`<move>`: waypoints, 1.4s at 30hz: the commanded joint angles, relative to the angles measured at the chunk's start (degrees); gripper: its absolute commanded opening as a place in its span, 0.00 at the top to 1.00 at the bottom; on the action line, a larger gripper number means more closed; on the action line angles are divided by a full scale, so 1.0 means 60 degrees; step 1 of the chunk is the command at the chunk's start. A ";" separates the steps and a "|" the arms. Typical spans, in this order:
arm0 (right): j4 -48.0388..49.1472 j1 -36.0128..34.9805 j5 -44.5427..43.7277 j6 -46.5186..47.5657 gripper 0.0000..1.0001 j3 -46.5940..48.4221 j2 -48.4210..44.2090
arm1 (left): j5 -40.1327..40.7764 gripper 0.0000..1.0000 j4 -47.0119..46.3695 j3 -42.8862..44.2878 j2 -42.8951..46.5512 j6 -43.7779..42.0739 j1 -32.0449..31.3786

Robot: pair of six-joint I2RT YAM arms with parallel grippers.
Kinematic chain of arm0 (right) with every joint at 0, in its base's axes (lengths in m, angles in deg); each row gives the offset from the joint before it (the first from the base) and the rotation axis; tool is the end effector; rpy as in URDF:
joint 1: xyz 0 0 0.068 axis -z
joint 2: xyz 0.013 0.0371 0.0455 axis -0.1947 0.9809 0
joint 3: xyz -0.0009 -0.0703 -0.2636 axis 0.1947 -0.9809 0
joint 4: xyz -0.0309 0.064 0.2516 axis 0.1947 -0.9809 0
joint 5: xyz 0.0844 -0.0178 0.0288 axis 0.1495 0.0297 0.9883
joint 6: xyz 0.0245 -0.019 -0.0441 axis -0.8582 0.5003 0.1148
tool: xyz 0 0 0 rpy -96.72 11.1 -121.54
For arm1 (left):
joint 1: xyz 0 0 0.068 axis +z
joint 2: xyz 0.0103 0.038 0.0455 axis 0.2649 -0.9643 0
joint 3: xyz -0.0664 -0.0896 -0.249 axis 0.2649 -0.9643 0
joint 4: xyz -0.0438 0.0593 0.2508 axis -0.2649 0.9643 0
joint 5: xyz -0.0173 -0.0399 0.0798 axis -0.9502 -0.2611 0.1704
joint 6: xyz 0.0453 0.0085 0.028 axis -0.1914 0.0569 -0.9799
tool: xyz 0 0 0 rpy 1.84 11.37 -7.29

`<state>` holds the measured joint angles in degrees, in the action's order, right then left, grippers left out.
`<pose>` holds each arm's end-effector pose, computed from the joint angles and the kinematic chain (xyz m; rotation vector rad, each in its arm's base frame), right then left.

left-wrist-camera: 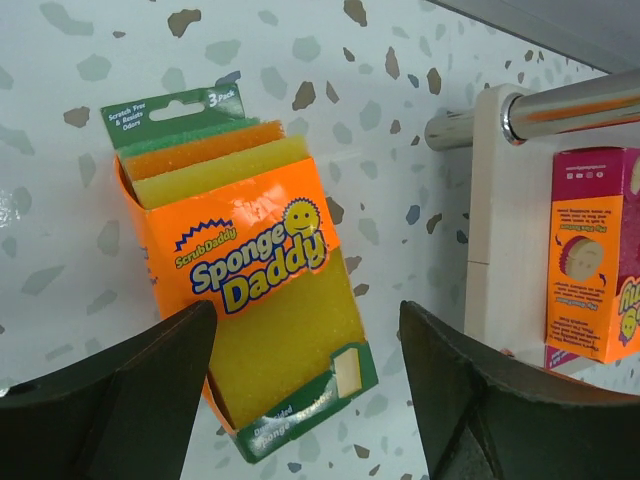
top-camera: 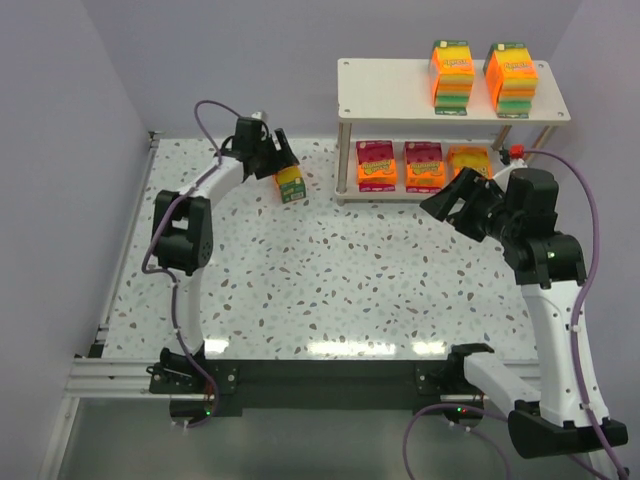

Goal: Place and organize the cleaning sponges onto the shelf

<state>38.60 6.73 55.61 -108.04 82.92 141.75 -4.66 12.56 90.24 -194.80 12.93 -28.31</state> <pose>0.1679 0.0221 0.4225 0.4059 2.0926 0.6773 0.4906 -0.1197 0.2289 -0.3365 2.2609 -0.6610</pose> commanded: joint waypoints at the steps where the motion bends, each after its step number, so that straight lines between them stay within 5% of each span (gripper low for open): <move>1: -0.0101 -0.0042 -0.0055 0.0311 0.23 0.0351 -0.0012 | 0.0146 0.20 0.0589 0.0367 -0.0507 0.0205 0.0020; 17: 0.0001 -0.0042 0.0077 0.0238 0.23 0.0131 0.0046 | 0.0439 0.31 0.0560 -0.0542 0.0474 -0.0102 -0.0273; 29: 0.0148 -0.0042 0.0121 0.0238 0.23 0.0102 0.0208 | 0.1127 0.24 -0.0113 -0.1991 0.2349 -0.0279 -0.0332; 42: 0.0074 -0.0042 0.0092 0.0268 0.23 -0.0015 0.0105 | 0.1025 0.29 -0.0434 -0.2359 0.1150 0.0293 -0.0156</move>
<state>37.85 6.73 55.64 -107.49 82.90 143.04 0.98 13.39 75.66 -186.23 13.41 -29.78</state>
